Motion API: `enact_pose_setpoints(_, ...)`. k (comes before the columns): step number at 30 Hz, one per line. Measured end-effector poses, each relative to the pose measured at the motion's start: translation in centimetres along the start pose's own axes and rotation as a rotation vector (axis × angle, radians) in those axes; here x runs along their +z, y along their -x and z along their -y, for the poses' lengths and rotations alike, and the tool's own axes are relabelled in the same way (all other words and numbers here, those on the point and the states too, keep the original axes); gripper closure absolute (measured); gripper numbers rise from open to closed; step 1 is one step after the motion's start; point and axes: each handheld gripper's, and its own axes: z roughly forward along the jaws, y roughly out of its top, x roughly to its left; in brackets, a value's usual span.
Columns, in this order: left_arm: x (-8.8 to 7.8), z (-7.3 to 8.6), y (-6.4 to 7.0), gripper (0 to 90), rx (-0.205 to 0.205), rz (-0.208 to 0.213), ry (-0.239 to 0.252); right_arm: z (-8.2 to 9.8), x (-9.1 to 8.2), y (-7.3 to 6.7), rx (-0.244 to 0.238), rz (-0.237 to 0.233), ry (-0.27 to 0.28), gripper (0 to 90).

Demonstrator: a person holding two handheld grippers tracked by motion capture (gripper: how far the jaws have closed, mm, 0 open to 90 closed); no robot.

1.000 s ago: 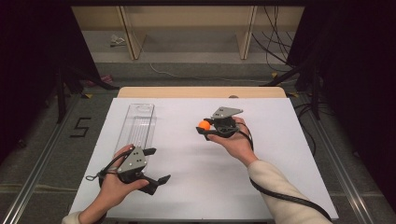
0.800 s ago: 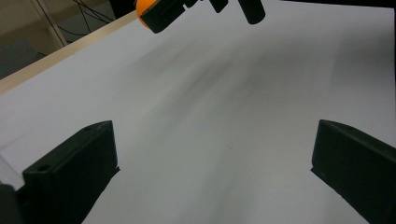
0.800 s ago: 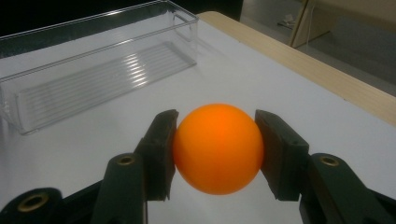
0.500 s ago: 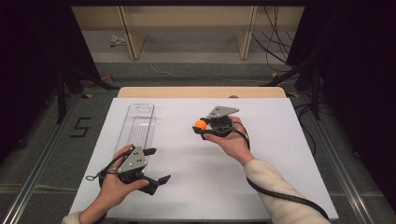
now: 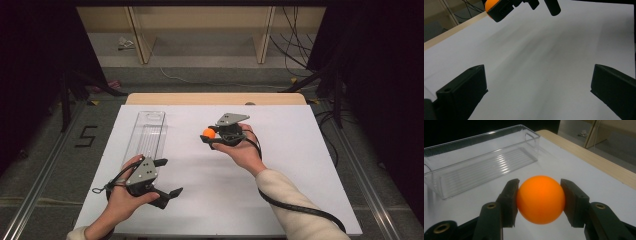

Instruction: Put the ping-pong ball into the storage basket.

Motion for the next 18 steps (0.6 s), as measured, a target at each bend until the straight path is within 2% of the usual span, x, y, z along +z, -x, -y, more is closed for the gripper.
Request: enact_pose_setpoints(18, 0.0, 0.0, 0.0, 0.0, -0.001, 0.002, 0.001, -0.8, 1.2, -0.9, -0.007, -0.024, 0.004, 51.7)
